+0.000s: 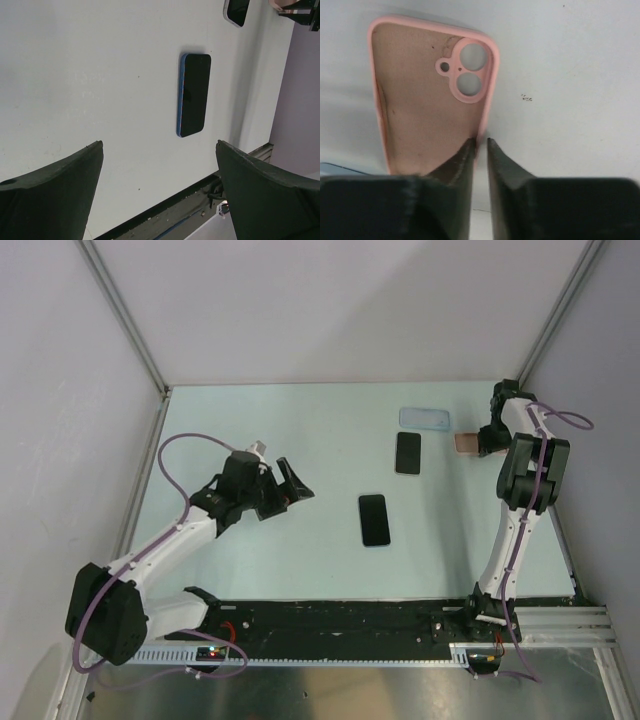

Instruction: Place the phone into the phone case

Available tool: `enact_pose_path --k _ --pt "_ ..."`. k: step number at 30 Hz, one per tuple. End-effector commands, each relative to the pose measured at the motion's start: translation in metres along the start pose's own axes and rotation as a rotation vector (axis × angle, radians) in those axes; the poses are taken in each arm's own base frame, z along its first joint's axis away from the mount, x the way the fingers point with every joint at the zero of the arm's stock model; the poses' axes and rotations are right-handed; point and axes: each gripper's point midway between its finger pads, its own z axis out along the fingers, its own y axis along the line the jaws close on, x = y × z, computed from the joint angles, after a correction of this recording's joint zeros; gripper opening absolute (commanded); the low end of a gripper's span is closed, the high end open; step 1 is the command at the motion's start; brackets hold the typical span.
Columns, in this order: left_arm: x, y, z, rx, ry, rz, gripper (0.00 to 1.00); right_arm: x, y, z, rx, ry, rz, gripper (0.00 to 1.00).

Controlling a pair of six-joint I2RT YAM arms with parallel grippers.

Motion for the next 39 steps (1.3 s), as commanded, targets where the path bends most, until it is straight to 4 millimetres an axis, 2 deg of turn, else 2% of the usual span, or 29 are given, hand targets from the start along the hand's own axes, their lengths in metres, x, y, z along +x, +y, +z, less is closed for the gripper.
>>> enact_pose_path --k 1,3,6,8,10,12,14,17,19,22,26,30,34,39 --pt "-0.004 -0.009 -0.007 0.049 -0.016 0.019 0.97 0.001 0.0 0.002 0.011 0.017 -0.043 0.11" --pt "-0.003 -0.008 -0.007 0.047 -0.017 0.016 0.97 0.004 -0.001 0.0 0.004 0.031 -0.078 0.03" --pt "-0.004 -0.008 -0.009 0.05 -0.024 0.013 0.97 0.002 -0.001 -0.017 -0.047 0.036 -0.147 0.0" --pt "-0.005 -0.009 -0.012 0.057 -0.034 0.012 0.97 0.0 0.002 -0.039 -0.117 0.031 -0.198 0.0" --pt "-0.007 -0.011 -0.017 0.066 -0.051 0.014 0.97 0.003 0.009 -0.073 -0.22 0.032 -0.265 0.0" --pt "-0.011 -0.01 -0.021 0.063 -0.076 0.007 0.97 0.014 0.014 -0.115 -0.32 0.029 -0.36 0.0" --pt "-0.015 -0.005 -0.026 0.055 -0.108 -0.011 0.97 0.041 0.017 -0.153 -0.406 0.016 -0.502 0.0" --pt "-0.023 0.007 -0.034 0.028 -0.16 -0.047 0.97 0.11 0.012 -0.197 -0.503 0.018 -0.75 0.0" --pt "-0.028 0.018 -0.04 -0.001 -0.195 -0.072 0.97 0.16 0.003 -0.213 -0.559 0.053 -0.896 0.0" --pt "-0.032 0.034 -0.049 -0.038 -0.228 -0.103 0.98 0.235 -0.013 -0.229 -0.616 0.083 -1.085 0.0" --pt "-0.035 0.046 -0.059 -0.068 -0.266 -0.129 0.98 0.317 -0.035 -0.243 -0.671 0.099 -1.249 0.0" --pt "-0.033 0.053 -0.065 -0.084 -0.279 -0.131 0.98 0.38 -0.06 -0.243 -0.717 0.147 -1.412 0.0" --pt "-0.03 0.062 -0.066 -0.104 -0.282 -0.139 0.98 0.41 -0.08 -0.234 -0.708 0.167 -1.54 0.0" --pt "-0.028 0.066 -0.063 -0.12 -0.273 -0.149 0.98 0.419 -0.09 -0.221 -0.672 0.167 -1.599 0.0"
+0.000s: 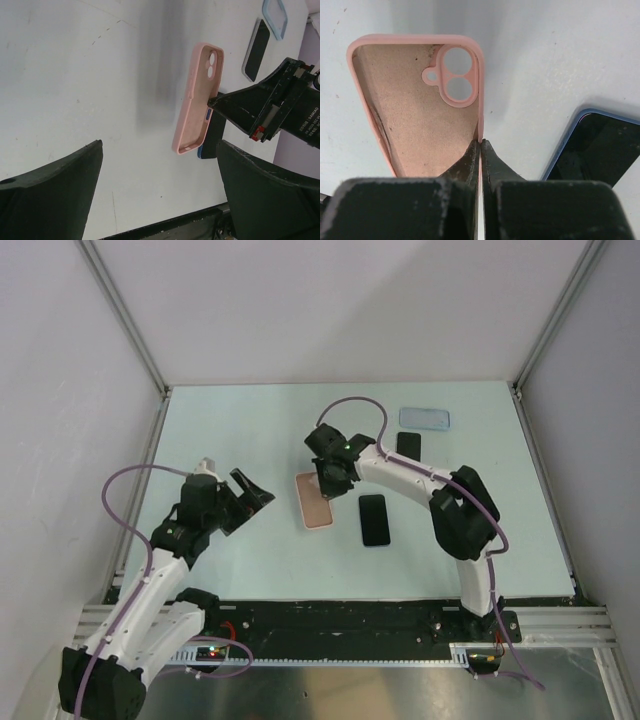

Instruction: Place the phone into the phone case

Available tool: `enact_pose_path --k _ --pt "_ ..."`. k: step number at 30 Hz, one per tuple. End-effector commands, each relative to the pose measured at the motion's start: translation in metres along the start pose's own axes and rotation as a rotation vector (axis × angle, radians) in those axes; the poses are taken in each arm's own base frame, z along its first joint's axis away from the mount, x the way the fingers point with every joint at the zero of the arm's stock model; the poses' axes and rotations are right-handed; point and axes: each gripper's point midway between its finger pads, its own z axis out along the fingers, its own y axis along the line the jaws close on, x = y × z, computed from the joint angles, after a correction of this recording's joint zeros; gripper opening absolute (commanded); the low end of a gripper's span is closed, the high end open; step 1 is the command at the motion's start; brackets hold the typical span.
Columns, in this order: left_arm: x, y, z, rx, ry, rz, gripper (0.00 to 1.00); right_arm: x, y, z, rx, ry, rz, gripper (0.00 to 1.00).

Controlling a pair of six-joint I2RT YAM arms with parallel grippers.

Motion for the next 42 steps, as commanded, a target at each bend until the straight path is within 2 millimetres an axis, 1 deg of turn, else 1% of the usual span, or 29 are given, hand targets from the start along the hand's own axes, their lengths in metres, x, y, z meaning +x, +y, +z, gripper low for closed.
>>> enact_pose_path --k 1,2,4,6,7,8,10,12,14,15,16,18,20,22,24,28,31,35,42 --pt "-0.003 0.006 0.001 -0.024 -0.013 -0.013 0.98 -0.005 0.001 0.005 0.0 -0.015 -0.048 0.03" --pt "-0.003 0.005 0.001 -0.023 -0.014 -0.015 0.98 -0.004 0.001 0.006 0.003 -0.013 -0.049 0.06" --pt "-0.003 0.005 0.002 -0.024 -0.012 -0.016 0.98 -0.004 -0.001 0.006 0.009 -0.015 -0.047 0.27" --pt "-0.003 0.006 0.002 -0.028 -0.011 -0.018 0.98 -0.005 -0.002 0.003 0.017 -0.028 -0.041 0.56" --pt "-0.002 0.006 0.002 -0.028 -0.01 -0.017 0.98 -0.005 -0.005 0.001 0.029 -0.037 -0.037 0.66" --pt "-0.002 0.007 0.002 -0.028 -0.01 -0.017 0.98 -0.008 -0.007 -0.005 0.033 -0.056 -0.03 0.74" --pt "-0.001 0.007 0.002 -0.028 -0.009 -0.016 0.99 -0.013 -0.017 -0.018 0.051 -0.096 -0.006 0.84" --pt "0.0 0.008 0.002 -0.025 -0.007 -0.012 0.99 -0.014 -0.034 -0.034 0.09 -0.136 0.034 0.89" --pt "0.001 0.008 0.002 -0.021 -0.005 -0.005 0.99 -0.007 -0.055 -0.044 0.14 -0.159 0.074 0.93" --pt "0.002 0.009 0.002 -0.022 -0.003 -0.003 0.99 -0.001 -0.065 -0.048 0.16 -0.167 0.093 0.94" --pt "0.003 0.009 0.002 -0.022 -0.001 -0.001 0.99 0.01 -0.076 -0.046 0.181 -0.157 0.104 0.95" --pt "0.003 0.01 0.004 -0.025 0.004 0.003 0.99 0.023 -0.088 -0.046 0.194 -0.161 0.119 0.97" --pt "0.003 0.01 0.006 -0.026 0.011 0.006 0.99 0.033 -0.094 -0.043 0.209 -0.159 0.124 0.99" --pt "0.003 0.008 0.007 -0.021 0.018 0.007 0.99 0.042 -0.098 -0.036 0.22 -0.15 0.121 0.99" --pt "0.003 0.006 0.008 -0.016 0.023 0.011 0.99 0.049 -0.096 -0.027 0.211 -0.133 0.118 1.0" --pt "0.004 0.006 0.01 -0.017 0.032 0.015 0.99 0.056 -0.097 -0.014 0.225 -0.118 0.116 1.0" --pt "0.005 0.006 0.012 -0.019 0.048 0.019 0.99 0.058 -0.1 -0.01 0.241 -0.118 0.115 0.99" --pt "0.008 0.004 0.017 -0.018 0.078 0.018 0.99 0.061 -0.098 -0.004 0.243 -0.114 0.115 1.0" --pt "0.01 0.003 0.022 -0.02 0.097 0.007 0.98 0.069 -0.105 0.002 0.262 -0.102 0.115 0.99"
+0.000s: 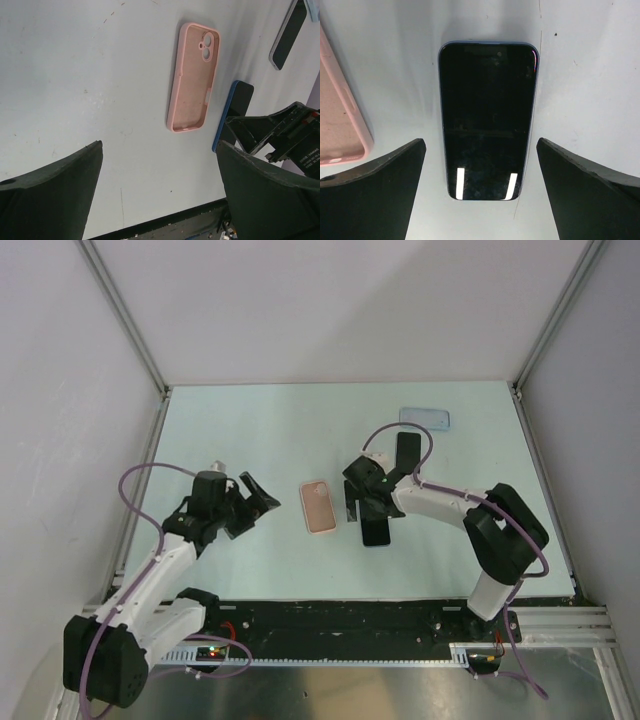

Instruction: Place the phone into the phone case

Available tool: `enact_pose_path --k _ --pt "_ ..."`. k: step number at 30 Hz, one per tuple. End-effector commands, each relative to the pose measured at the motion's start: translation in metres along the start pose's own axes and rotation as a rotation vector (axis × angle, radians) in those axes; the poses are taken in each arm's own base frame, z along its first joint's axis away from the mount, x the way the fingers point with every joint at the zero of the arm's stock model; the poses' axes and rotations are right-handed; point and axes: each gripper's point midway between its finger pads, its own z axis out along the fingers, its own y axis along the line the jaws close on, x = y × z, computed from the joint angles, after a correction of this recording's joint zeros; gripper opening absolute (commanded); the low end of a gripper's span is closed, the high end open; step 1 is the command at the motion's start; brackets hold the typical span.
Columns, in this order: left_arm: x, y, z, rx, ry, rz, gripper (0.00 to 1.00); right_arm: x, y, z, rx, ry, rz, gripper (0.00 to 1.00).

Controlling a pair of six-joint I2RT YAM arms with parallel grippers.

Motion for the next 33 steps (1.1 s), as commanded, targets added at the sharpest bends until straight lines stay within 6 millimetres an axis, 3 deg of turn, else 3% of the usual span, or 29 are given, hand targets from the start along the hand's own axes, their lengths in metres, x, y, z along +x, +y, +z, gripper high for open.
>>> enact_pose_path --k 1,13,18,26,33 --pt "-0.012 -0.017 -0.003 0.056 -0.023 0.02 0.98 0.001 -0.004 0.007 0.019 -0.022 0.019 0.99" --pt "-0.015 -0.021 0.009 0.015 -0.02 0.027 0.97 0.015 -0.002 0.018 -0.029 0.002 0.035 0.96" --pt "-0.023 -0.023 0.02 -0.068 -0.078 0.074 0.95 0.02 0.0 0.018 -0.035 0.009 0.027 0.81" --pt "-0.028 -0.05 0.052 -0.187 -0.144 0.219 0.83 0.027 0.001 0.017 -0.059 0.037 0.022 0.52" --pt "-0.011 -0.052 0.099 -0.3 -0.092 0.365 0.78 0.023 0.004 0.007 -0.171 0.054 0.06 0.46"
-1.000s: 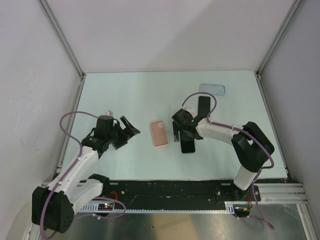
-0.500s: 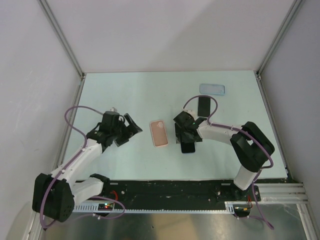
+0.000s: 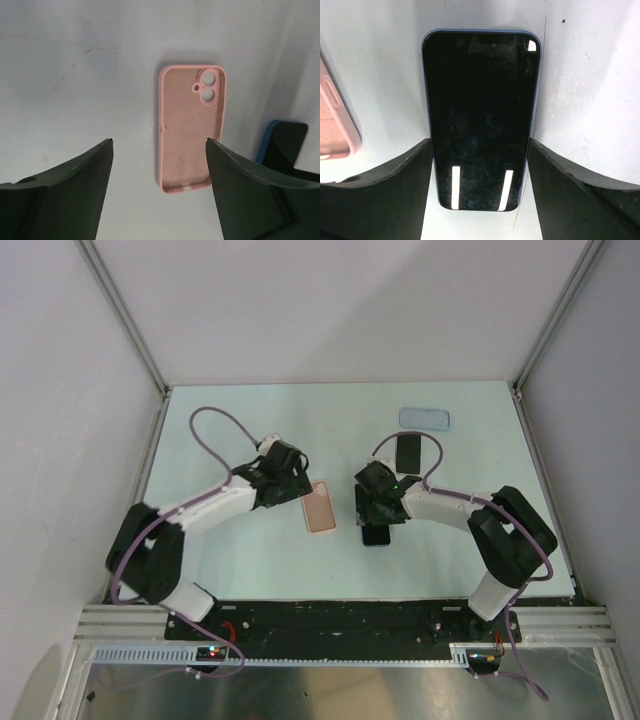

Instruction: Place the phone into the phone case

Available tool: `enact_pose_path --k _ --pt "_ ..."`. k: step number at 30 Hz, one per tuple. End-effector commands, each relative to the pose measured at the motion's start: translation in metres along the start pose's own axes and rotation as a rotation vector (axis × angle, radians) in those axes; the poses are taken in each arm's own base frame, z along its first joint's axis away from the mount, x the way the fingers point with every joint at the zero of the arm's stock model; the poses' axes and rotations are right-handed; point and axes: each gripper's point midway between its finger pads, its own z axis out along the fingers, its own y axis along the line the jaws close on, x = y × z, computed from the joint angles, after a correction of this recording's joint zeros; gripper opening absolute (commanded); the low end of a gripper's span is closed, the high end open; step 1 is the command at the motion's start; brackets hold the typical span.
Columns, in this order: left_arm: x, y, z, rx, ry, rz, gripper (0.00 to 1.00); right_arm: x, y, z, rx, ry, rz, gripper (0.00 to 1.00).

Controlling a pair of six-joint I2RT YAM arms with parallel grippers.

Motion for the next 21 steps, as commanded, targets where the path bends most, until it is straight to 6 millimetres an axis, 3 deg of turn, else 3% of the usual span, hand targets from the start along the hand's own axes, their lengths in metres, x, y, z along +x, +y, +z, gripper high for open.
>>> enact_pose_path --k 1,11,15,21 --pt "-0.005 -0.004 0.026 -0.086 -0.039 0.104 0.76 0.004 0.01 -0.009 -0.117 0.033 0.034 0.46" --pt "0.011 -0.006 0.063 -0.151 0.017 0.162 0.59 -0.002 0.014 -0.021 -0.185 0.025 0.048 0.46" --pt "0.021 -0.005 0.068 -0.159 0.041 0.123 0.5 -0.003 0.017 -0.022 -0.205 0.027 0.05 0.45" --pt "0.034 0.003 0.062 -0.172 0.056 0.012 0.26 -0.006 0.024 -0.023 -0.242 0.02 0.052 0.45"
